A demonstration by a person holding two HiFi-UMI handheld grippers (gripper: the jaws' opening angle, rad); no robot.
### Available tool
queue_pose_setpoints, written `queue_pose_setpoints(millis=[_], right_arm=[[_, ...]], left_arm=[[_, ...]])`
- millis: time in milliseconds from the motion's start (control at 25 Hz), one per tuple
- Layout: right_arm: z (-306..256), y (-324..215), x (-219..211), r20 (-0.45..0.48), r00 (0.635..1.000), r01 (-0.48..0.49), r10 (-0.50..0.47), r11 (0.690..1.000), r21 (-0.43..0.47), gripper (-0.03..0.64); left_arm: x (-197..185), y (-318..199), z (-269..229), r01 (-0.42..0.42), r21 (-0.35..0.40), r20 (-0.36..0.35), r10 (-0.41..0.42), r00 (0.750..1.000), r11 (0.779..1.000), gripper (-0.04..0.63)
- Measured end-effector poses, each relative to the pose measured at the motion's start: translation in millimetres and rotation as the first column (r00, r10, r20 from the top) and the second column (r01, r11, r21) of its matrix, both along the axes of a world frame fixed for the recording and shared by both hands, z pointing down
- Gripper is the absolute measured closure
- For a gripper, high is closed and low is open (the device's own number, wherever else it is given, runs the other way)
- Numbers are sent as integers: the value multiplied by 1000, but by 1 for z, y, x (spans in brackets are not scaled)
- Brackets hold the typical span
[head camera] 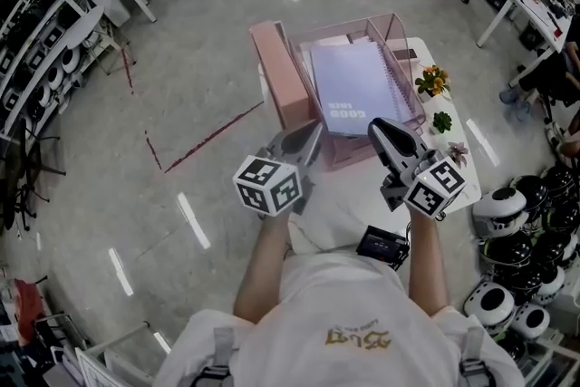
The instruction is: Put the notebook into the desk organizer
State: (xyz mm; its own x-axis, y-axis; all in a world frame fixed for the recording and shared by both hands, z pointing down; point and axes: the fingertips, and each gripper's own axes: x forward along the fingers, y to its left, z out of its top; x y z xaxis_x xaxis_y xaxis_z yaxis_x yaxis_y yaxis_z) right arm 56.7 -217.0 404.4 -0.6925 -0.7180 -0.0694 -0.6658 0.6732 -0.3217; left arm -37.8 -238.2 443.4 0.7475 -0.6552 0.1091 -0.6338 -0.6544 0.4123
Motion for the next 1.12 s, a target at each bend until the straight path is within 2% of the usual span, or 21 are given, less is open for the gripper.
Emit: queue_pose_setpoints(millis=[80, 240, 360, 480, 680, 1120], right_arm=[[-2, 4, 6, -9, 998, -61, 62, 998, 17, 602], [-6, 16, 15, 2, 987, -158, 158, 987, 22, 606], [4, 21, 26, -42, 966, -255, 254, 966, -26, 606], [15, 26, 36, -57, 949, -314, 309, 944, -101, 606], [19, 35, 46, -77, 932, -362, 355, 926, -108, 606], [12, 47, 40, -91, 931, -362, 354, 929, -79, 606]], left_arm=[[0, 6, -2, 1, 8, 1, -1, 1000, 1000, 578], [1, 19, -5, -4, 20, 19, 4, 1000, 1000, 579], [1, 27, -5, 0, 24, 29, 0, 1000, 1000, 579], [3, 36, -5, 2, 28, 35, -3, 999, 1000, 579], [4, 47, -2, 4, 32, 41, -5, 999, 999, 579], [-3, 54, -8, 25, 41, 26, -26, 999, 999, 579]])
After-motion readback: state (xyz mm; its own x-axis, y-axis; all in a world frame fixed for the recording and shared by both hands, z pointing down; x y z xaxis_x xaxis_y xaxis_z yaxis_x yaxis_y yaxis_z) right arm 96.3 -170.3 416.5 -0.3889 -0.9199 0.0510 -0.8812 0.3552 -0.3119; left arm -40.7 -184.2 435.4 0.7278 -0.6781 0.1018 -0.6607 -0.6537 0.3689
